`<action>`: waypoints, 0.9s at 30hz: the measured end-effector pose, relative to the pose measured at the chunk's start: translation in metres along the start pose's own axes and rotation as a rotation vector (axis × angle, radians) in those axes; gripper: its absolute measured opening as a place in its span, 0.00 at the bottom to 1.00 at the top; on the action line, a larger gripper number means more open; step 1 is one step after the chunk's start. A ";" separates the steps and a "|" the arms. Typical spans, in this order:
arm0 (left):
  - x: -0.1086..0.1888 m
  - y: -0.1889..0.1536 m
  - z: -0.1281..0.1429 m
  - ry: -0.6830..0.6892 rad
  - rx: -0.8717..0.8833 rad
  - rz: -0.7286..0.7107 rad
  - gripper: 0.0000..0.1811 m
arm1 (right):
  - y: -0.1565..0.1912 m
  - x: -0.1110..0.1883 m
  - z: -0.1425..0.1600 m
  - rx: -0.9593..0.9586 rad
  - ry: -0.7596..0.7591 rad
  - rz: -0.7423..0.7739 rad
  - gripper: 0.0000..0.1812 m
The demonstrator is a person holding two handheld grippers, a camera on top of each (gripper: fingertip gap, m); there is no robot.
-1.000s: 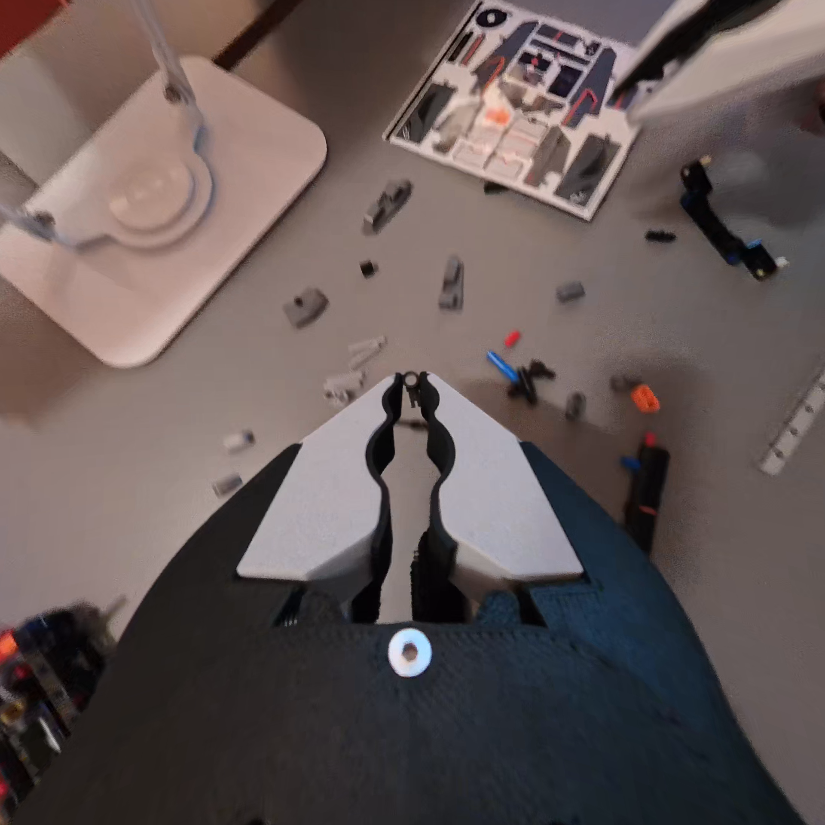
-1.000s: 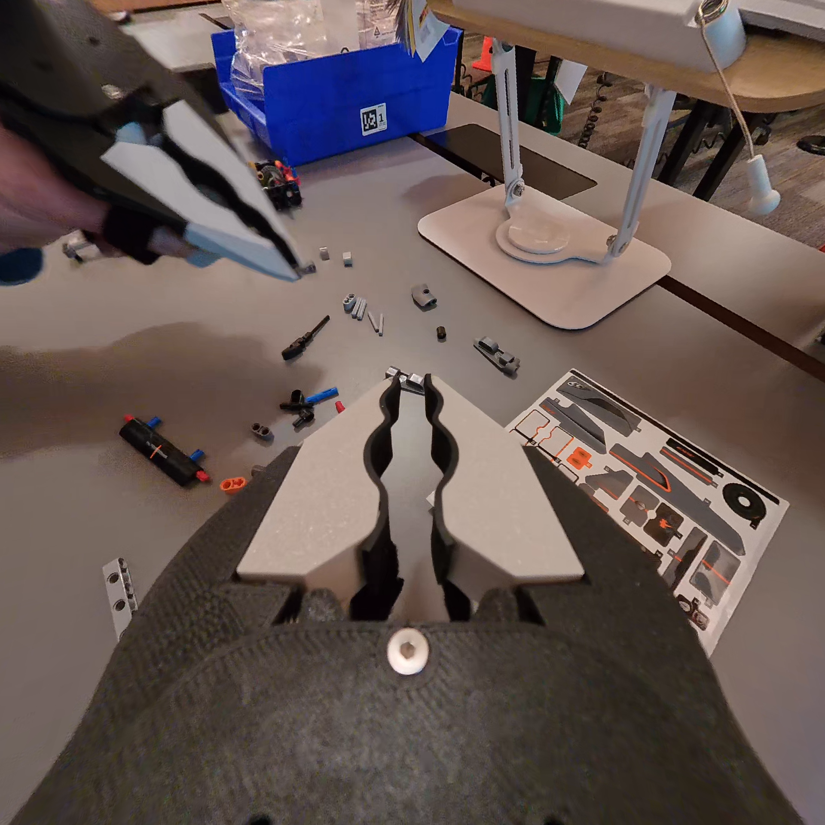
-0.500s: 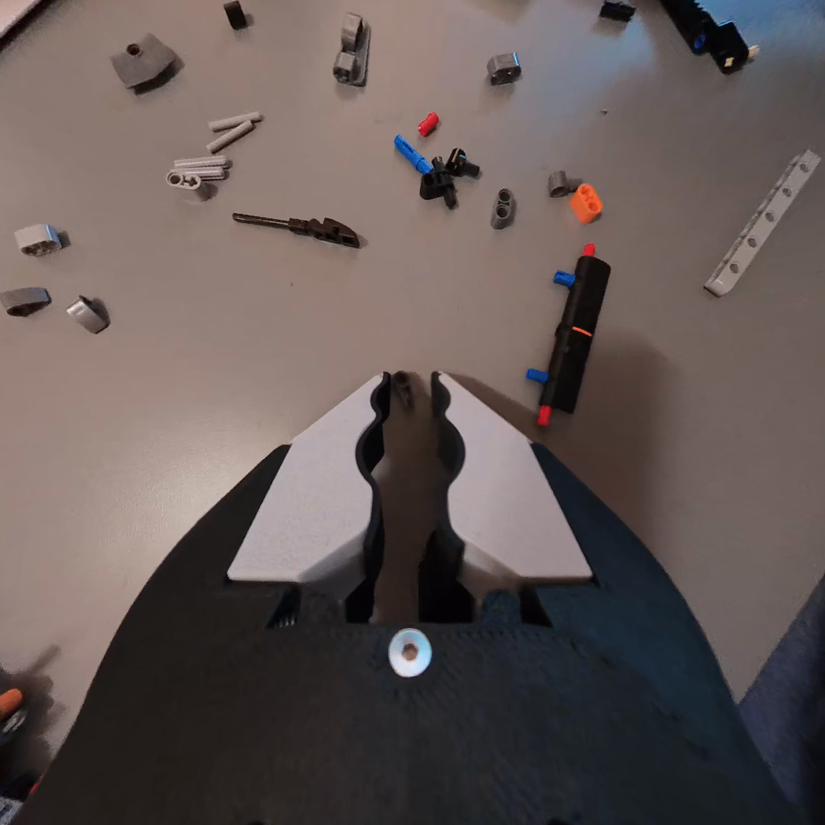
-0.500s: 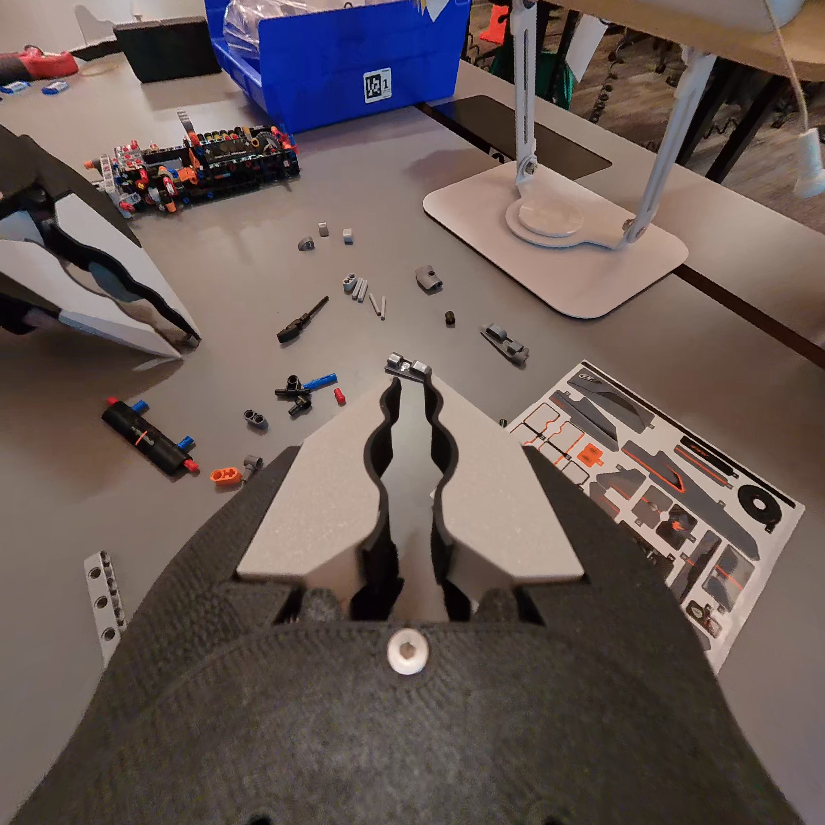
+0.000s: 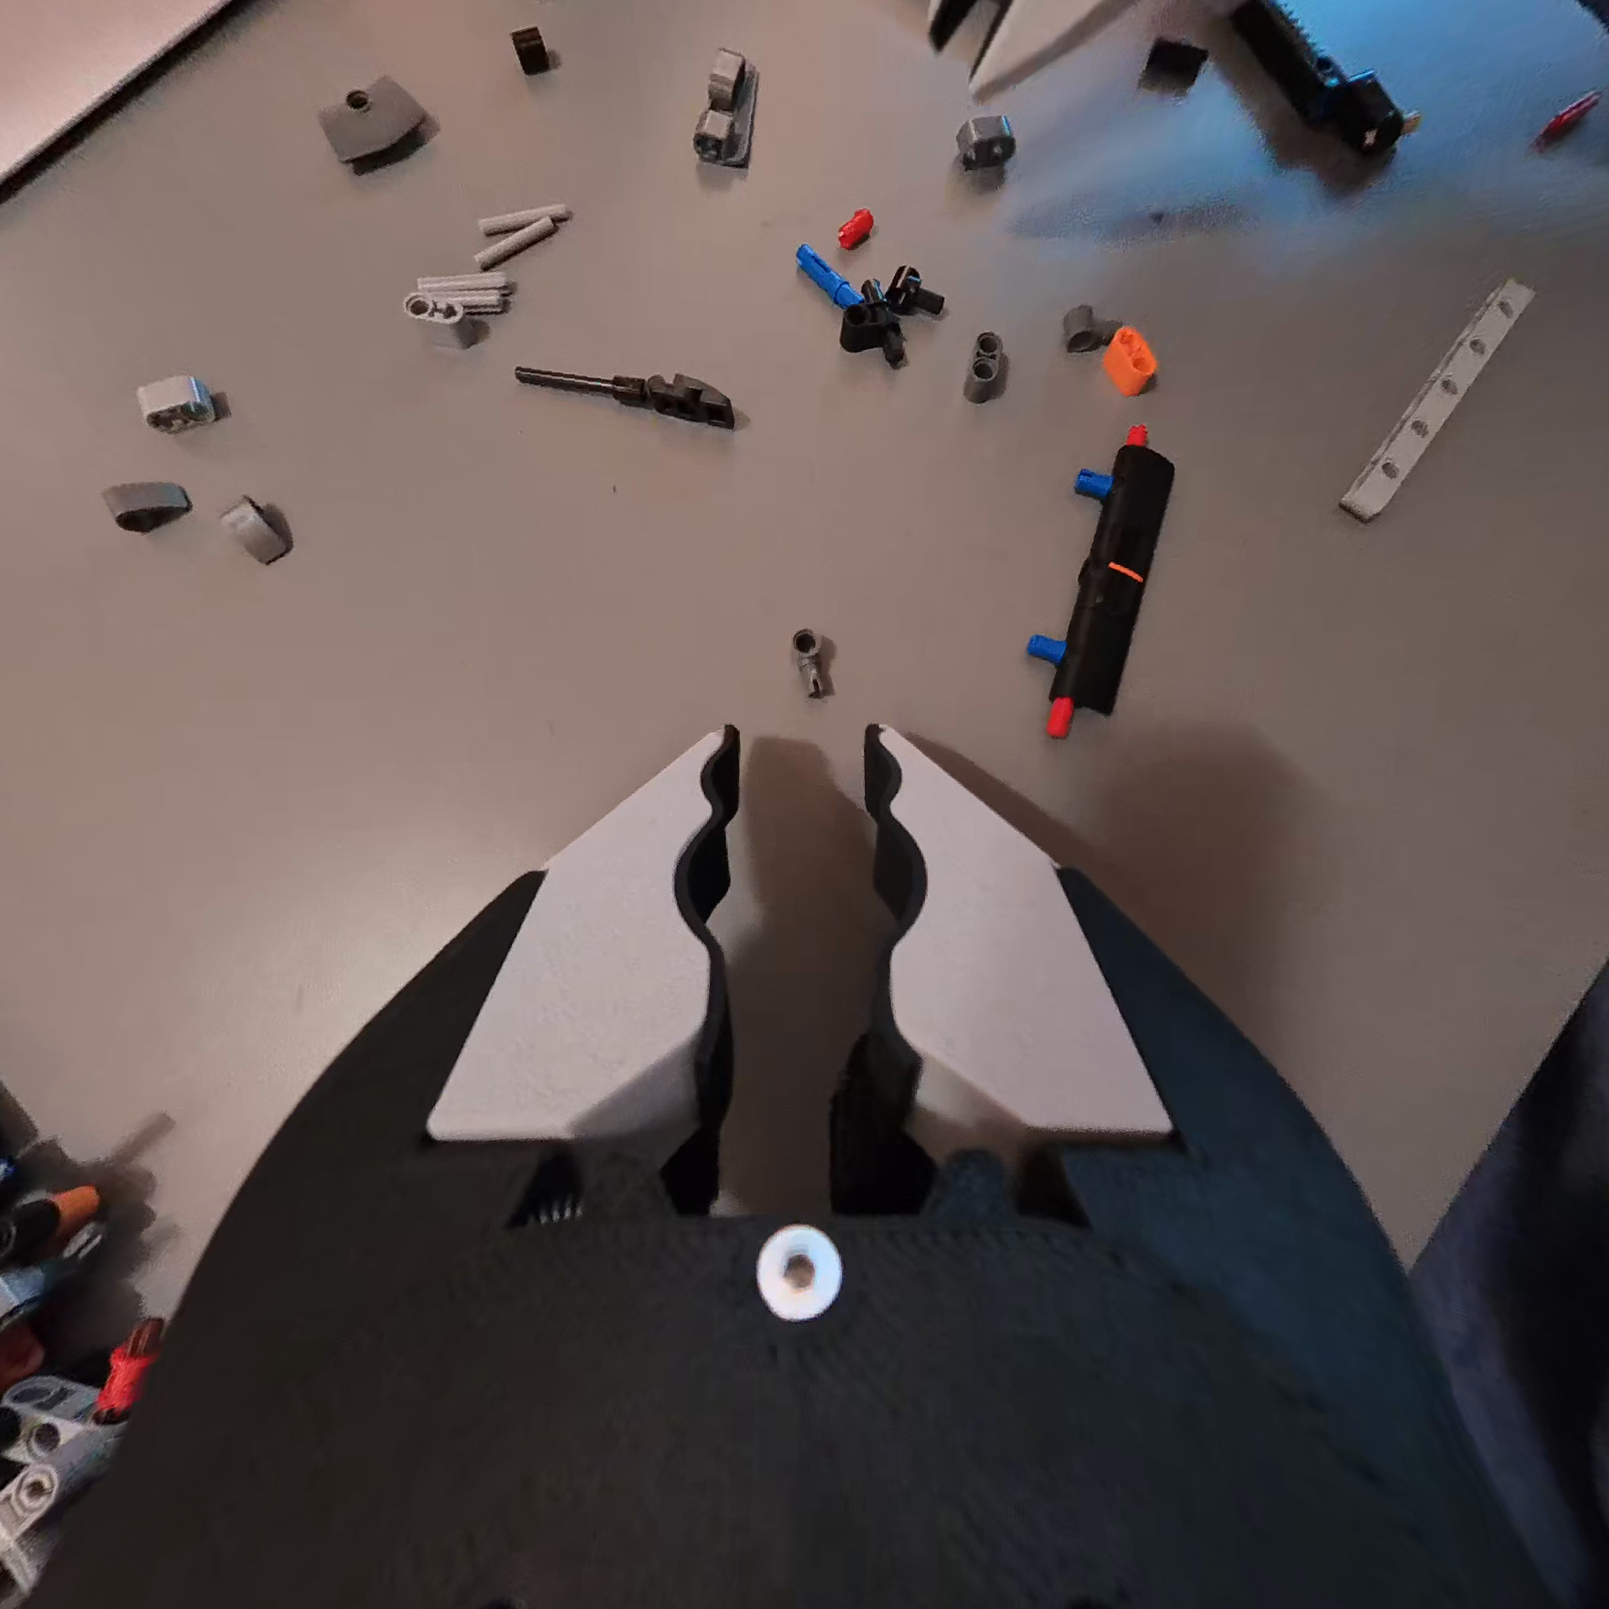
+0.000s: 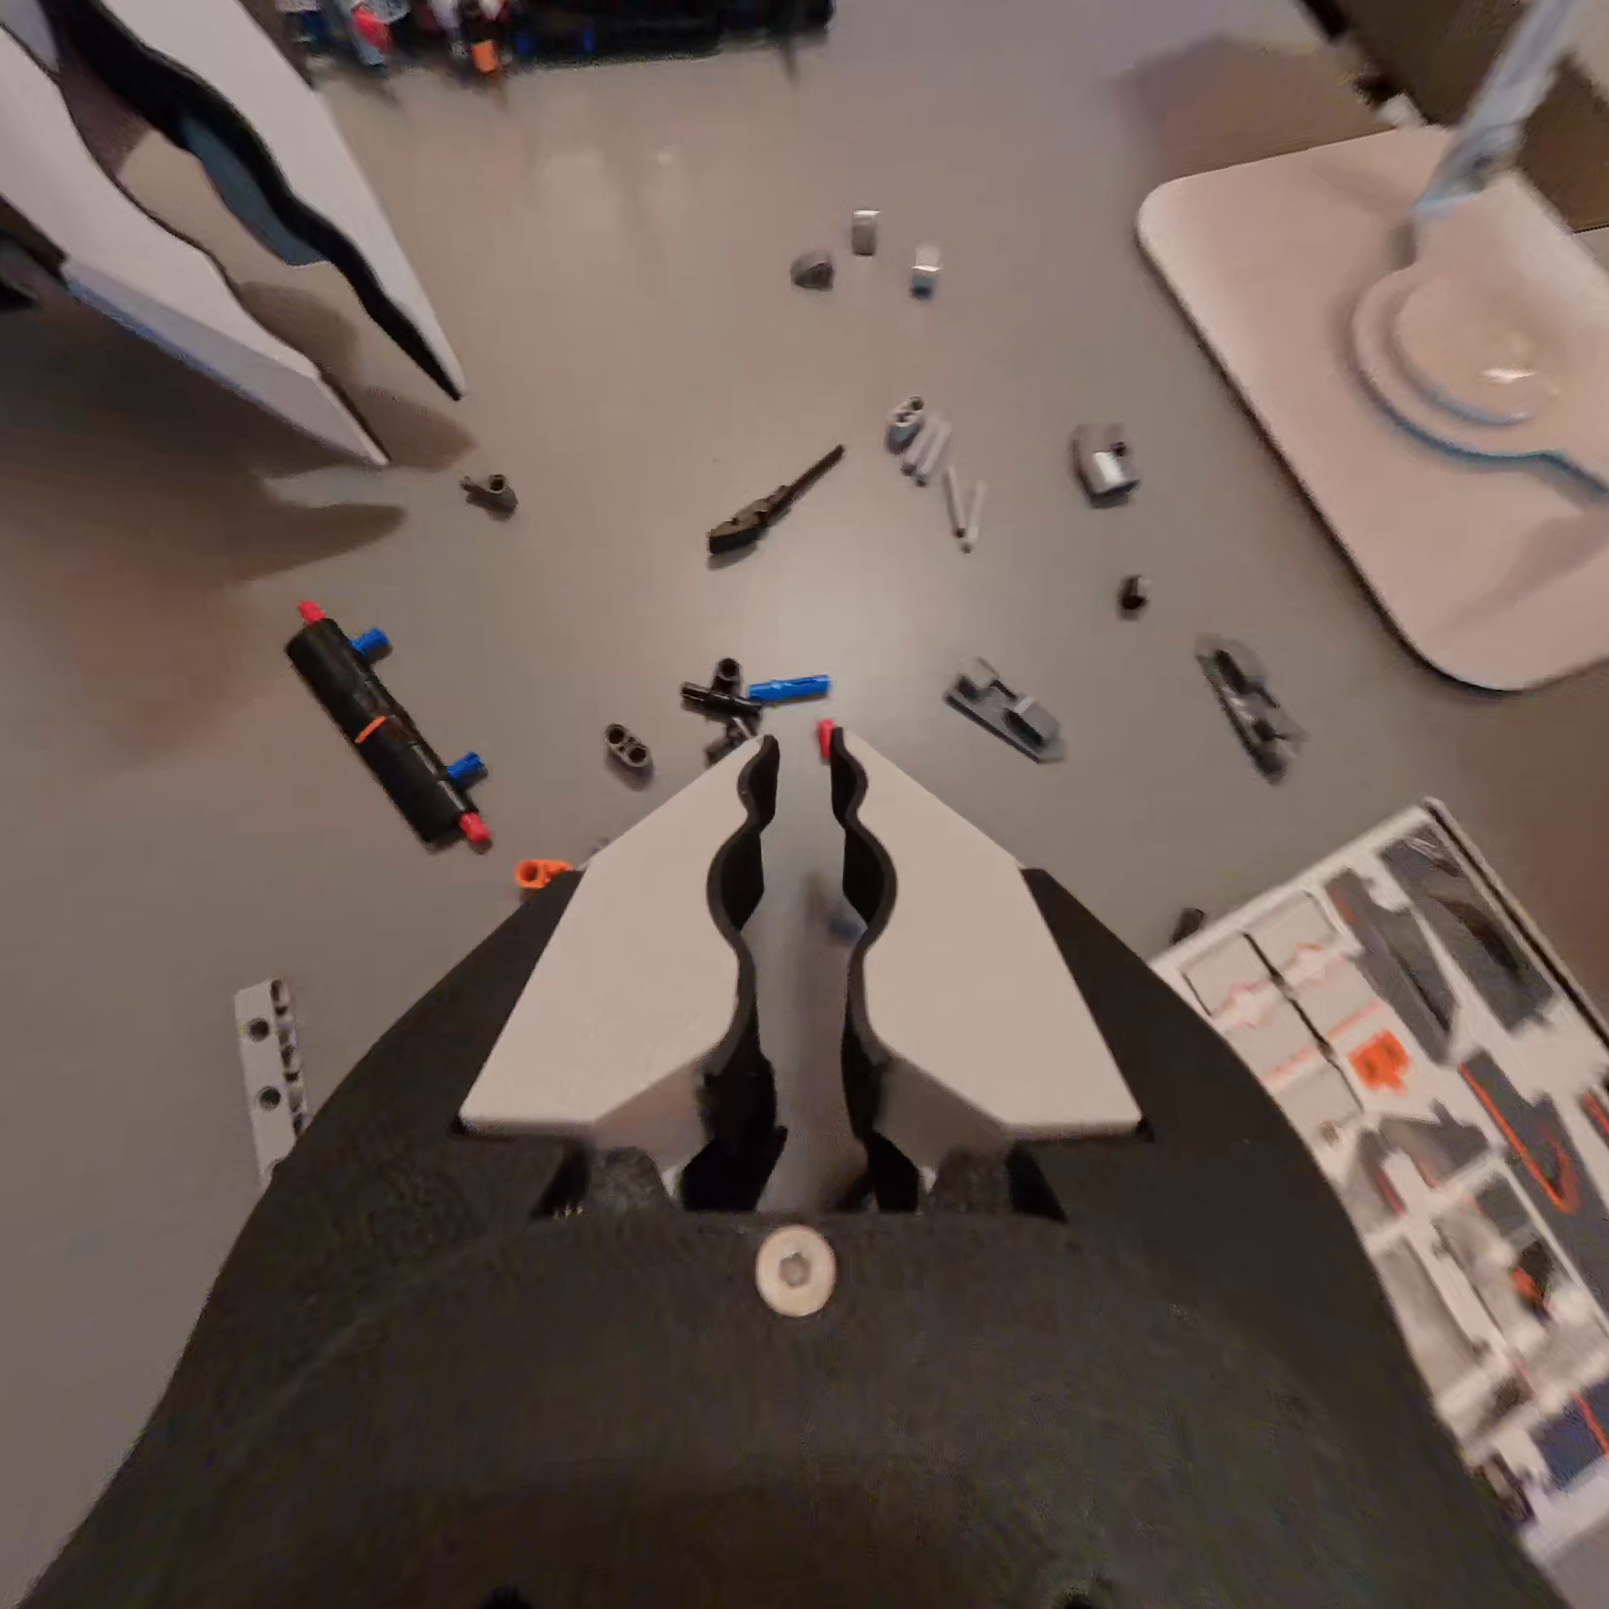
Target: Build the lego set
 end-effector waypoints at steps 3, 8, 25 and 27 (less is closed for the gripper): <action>0.002 0.002 0.001 -0.008 -0.010 -0.001 0.15 | -0.007 -0.014 0.009 0.031 0.089 0.001 0.06; 0.006 0.002 -0.005 -0.053 -0.003 0.031 0.14 | -0.009 -0.023 0.011 -0.004 0.091 -0.066 0.07; 0.009 -0.004 -0.060 -0.217 -0.225 -0.055 0.15 | 0.015 -0.009 -0.025 -0.091 -0.062 -0.231 0.01; 0.011 -0.015 -0.077 -0.264 -0.344 -0.093 0.16 | 0.028 0.003 -0.043 -0.140 -0.131 -0.318 0.01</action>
Point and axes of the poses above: each gripper's, where its closed fingertips meet, x back along the fingers, z out of its underside, y = z × x across the jaws, the point moved 2 cm from there along x, back along the fingers, and after that the axes turned 2 degrees about -z, right-handed, at the moved point
